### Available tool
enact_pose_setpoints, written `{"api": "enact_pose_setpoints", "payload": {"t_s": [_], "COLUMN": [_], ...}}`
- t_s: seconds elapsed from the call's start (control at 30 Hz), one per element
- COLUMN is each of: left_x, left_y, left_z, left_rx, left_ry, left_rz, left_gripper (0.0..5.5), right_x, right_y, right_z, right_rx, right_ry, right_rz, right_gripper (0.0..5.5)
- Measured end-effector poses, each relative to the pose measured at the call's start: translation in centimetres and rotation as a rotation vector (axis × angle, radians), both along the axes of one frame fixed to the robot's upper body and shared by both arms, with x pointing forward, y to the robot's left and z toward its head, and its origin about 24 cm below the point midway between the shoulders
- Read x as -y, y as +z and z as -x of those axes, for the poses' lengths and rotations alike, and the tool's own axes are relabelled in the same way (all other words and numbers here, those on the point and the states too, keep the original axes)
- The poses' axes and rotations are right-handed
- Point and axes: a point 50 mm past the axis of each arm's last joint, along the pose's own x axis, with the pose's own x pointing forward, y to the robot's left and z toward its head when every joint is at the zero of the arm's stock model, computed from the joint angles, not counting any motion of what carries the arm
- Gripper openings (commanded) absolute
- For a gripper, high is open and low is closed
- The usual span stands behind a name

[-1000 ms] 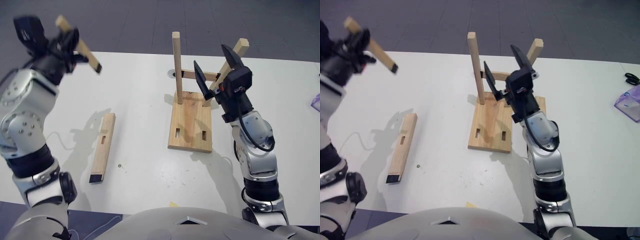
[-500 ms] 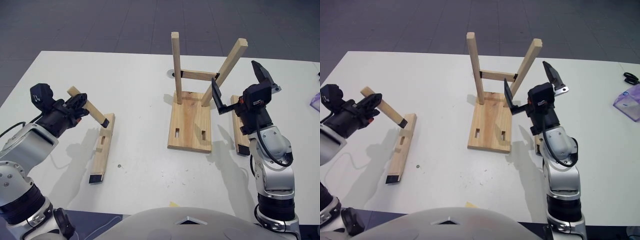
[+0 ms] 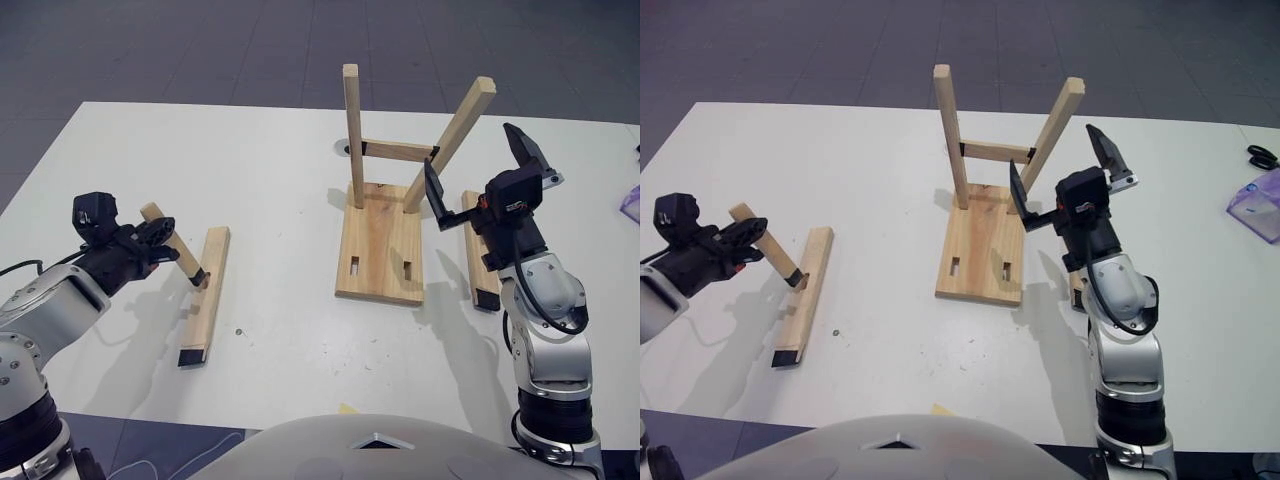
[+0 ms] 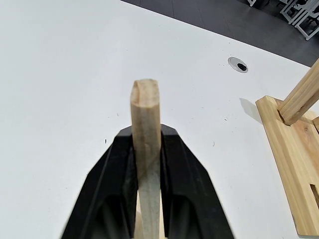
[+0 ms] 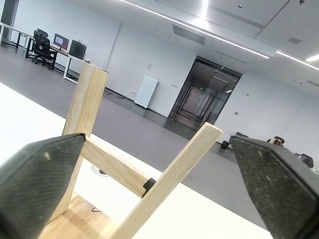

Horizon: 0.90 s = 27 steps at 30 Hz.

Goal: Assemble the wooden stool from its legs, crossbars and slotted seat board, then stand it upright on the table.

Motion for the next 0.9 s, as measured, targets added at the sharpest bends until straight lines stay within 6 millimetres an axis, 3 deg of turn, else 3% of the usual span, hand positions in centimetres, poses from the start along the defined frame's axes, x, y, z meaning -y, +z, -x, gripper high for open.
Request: {"api": "enact_pose_setpoints", "payload": {"t_s": [0.5, 0.73, 0.9], "left_x": [1.3, 3.4, 3.3], "left_y": [-1.3, -1.6, -1.7], "left_z": [-0.5, -2.9, -4.8], "left_rx": [0.066, 0.111, 0.148], "left_ry": [0.013, -0.101, -0.105], "left_rz": [-0.037, -0.019, -0.056], "left_gripper": [0.44, 0.44, 0.43], "right_x": [0.1, -0.4, -0.5], "right_y": [0.1, 0.5, 0.5], "right_z": [-0.4, -0.8, -1.0], "right_rx": [0.005, 0.021, 0.020], "right_ry": [-0.004, 0.014, 0.018], "right_rz": [0.008, 0.010, 0.010], "right_gripper": [5.40, 5.40, 5.40]}}
